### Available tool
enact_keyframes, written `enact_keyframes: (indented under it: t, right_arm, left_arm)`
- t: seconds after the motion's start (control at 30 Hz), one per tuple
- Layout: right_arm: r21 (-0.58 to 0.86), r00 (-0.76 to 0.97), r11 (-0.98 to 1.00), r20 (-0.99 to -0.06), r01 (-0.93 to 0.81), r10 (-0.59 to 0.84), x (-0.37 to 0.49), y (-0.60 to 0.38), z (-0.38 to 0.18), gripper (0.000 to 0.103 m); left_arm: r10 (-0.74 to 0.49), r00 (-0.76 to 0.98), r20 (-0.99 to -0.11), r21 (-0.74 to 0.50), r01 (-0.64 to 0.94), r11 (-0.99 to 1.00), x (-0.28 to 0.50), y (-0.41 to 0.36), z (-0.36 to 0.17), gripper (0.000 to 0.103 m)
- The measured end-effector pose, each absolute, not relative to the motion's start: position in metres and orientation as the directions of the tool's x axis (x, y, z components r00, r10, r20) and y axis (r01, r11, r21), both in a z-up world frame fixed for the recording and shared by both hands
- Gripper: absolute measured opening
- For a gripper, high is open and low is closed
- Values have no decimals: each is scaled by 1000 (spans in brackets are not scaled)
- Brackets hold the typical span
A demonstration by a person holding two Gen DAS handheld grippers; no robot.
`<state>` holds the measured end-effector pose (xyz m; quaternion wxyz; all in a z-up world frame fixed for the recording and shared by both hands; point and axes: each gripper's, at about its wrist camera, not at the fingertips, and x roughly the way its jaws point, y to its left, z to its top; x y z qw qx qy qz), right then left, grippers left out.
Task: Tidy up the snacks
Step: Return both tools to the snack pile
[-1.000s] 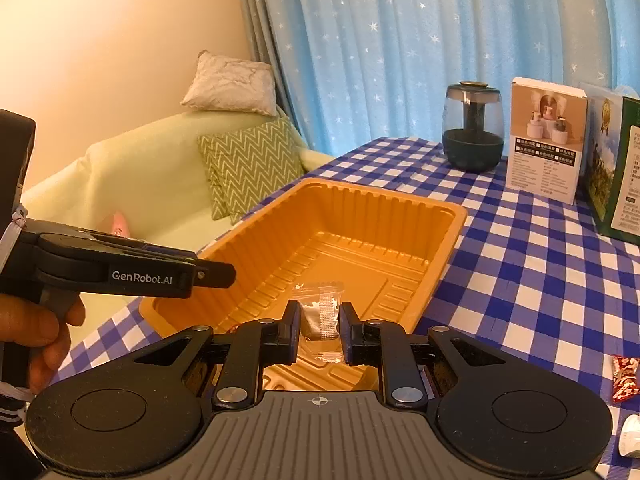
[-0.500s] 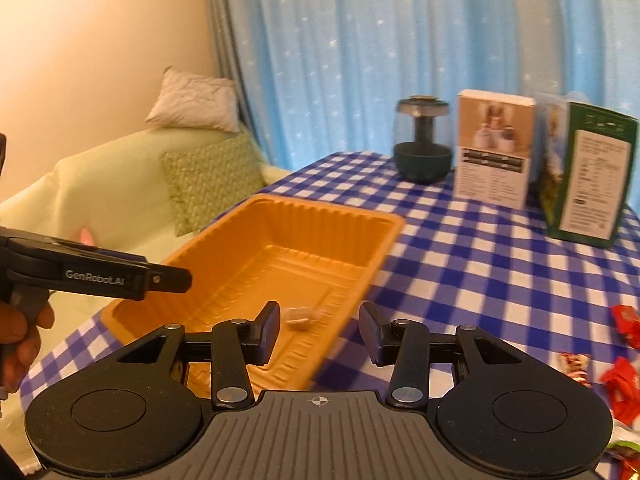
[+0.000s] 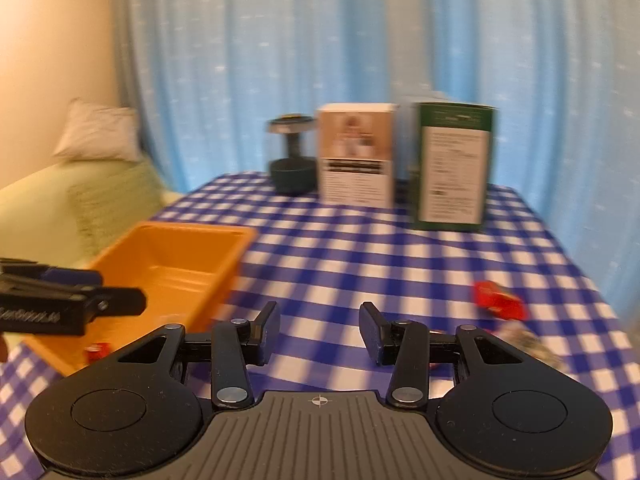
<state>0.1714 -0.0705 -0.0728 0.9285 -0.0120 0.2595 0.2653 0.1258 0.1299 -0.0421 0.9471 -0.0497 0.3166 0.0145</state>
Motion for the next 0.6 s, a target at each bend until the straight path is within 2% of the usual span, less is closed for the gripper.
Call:
enact_keyframes:
  t: [0.43, 0.6]
  right_arm:
    - [90, 790, 974, -570, -210, 223, 180, -183, -87, 44]
    - [112, 771, 985, -612, -134, 175, 183, -217, -92, 44]
  left_arm:
    - [-169, 770, -615, -156, 92, 983, 152, 38, -60, 67]
    - [-208, 749, -630, -167, 131, 977, 162, 6, -69, 67]
